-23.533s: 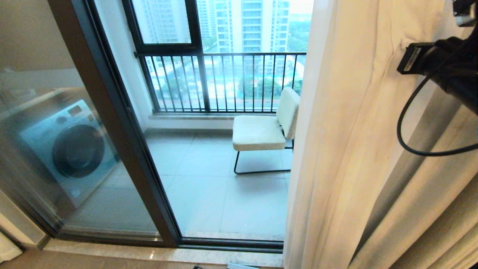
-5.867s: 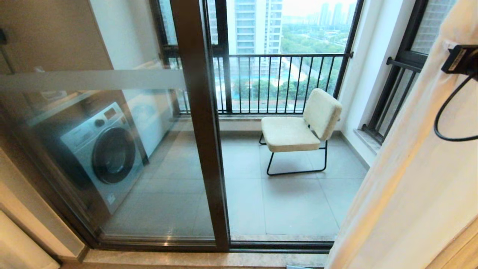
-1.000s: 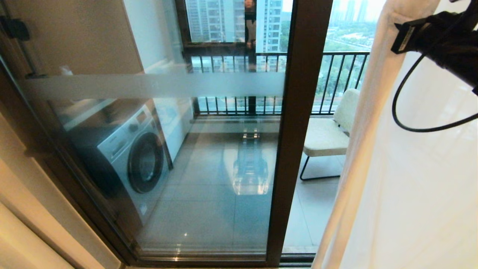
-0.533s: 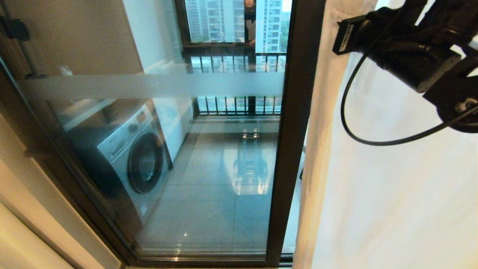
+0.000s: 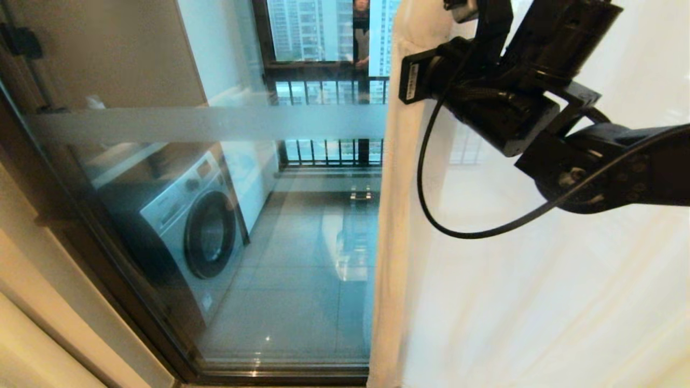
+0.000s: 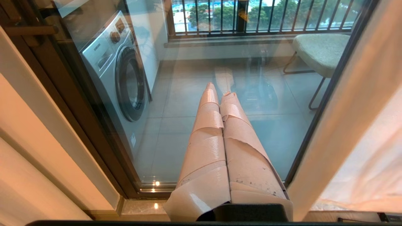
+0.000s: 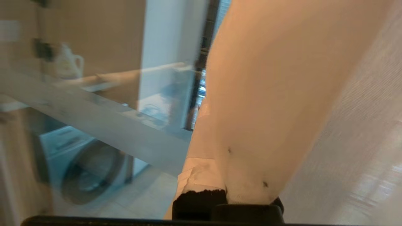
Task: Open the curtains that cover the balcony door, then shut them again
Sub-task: Close the inner curtains on both sides
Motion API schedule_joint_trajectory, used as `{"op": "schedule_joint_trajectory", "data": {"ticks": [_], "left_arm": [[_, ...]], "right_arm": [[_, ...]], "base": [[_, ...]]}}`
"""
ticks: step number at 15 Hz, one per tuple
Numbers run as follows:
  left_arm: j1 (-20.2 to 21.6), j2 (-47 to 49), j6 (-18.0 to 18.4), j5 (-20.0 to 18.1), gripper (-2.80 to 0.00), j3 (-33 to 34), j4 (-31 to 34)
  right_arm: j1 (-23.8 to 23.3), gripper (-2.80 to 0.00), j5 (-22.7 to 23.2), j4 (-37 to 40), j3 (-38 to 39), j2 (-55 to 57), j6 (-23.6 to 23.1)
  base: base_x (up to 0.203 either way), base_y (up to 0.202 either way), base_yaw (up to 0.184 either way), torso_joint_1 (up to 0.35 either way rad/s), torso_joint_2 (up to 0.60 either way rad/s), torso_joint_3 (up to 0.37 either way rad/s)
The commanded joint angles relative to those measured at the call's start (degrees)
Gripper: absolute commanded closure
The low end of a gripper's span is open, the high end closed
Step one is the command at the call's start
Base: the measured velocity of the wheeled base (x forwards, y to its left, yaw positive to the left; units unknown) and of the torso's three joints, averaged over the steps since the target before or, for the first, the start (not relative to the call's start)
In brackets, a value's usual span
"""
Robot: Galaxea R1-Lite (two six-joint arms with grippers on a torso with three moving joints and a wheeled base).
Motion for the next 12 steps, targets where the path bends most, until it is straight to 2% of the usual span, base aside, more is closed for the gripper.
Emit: {"op": "schedule_joint_trajectory", "data": {"ticks": [1,7,12], "left_arm": [[0.00,0.00,0.01,0.00,0.00,0.00,0.05],[0.00,0.00,0.01,0.00,0.00,0.00,0.05],[0.00,0.00,0.01,0.00,0.00,0.00,0.02]], "right_arm": [[2.45,0.00,-0.14,-0.24,-3.32,4.35,-0.09],[6.39,0.00,-2.25,-0.17,-11.99,11.86,-0.09],[7.70,0.00,-2.69,-0.33,-17.74,16.48,-0.11]], "base": [[0.000,0.000,0.000,0.000,0.00,0.000],[0.000,0.000,0.000,0.000,0.00,0.000],[0.000,0.000,0.000,0.000,0.00,0.000]]}}
